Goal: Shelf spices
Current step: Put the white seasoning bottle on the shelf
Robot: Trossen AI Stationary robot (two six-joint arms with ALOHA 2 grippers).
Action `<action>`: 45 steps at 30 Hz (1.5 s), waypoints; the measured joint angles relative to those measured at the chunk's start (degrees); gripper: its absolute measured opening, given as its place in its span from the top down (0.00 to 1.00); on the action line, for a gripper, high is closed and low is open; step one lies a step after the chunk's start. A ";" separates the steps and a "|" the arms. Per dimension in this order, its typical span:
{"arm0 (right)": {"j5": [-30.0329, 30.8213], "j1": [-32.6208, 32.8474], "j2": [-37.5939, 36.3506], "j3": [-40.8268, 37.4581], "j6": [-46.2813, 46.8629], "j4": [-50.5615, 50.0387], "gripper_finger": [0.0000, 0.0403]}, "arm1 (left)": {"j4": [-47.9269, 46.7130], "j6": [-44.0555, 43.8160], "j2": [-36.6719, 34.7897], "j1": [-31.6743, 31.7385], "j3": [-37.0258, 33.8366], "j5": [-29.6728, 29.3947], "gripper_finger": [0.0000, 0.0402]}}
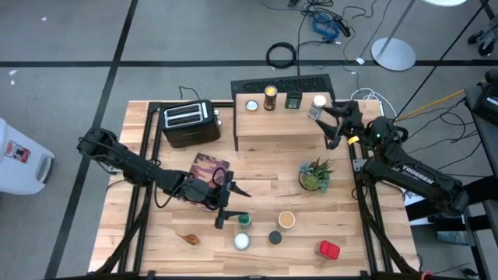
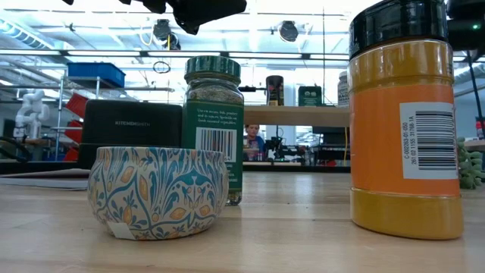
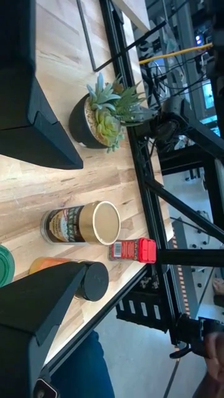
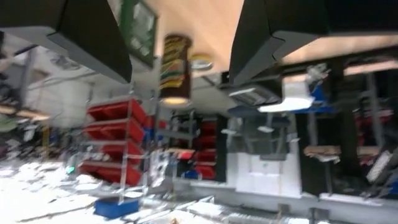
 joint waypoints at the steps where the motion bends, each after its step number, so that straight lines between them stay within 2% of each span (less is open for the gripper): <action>1: -0.31 0.40 0.00 0.00 0.16 -0.64 0.37 | 0.02 0.00 0.00 0.00 0.00 0.00 0.33; 7: -0.44 2.78 0.00 0.00 0.63 -4.10 0.44 | 0.09 0.00 0.00 0.00 0.00 0.00 0.33; 15: 0.25 4.10 0.02 0.00 1.66 -7.69 0.60 | 0.20 0.02 0.00 0.00 0.00 -0.26 0.33; 21: 4.41 4.11 0.04 0.00 3.02 -12.06 0.73 | 0.18 0.07 0.00 0.00 0.00 -0.31 0.33; 28: 5.11 4.11 0.09 0.00 3.43 -13.44 0.89 | 0.17 0.35 -0.02 0.11 0.00 -0.48 0.33; 33: 8.47 4.10 1.14 0.00 3.37 -17.21 0.98 | 0.17 0.35 -0.02 0.11 0.00 -0.50 0.33; 45: 10.68 4.11 6.87 2.24 3.00 -18.66 1.00 | 0.56 0.55 -0.02 1.29 0.00 -0.94 0.33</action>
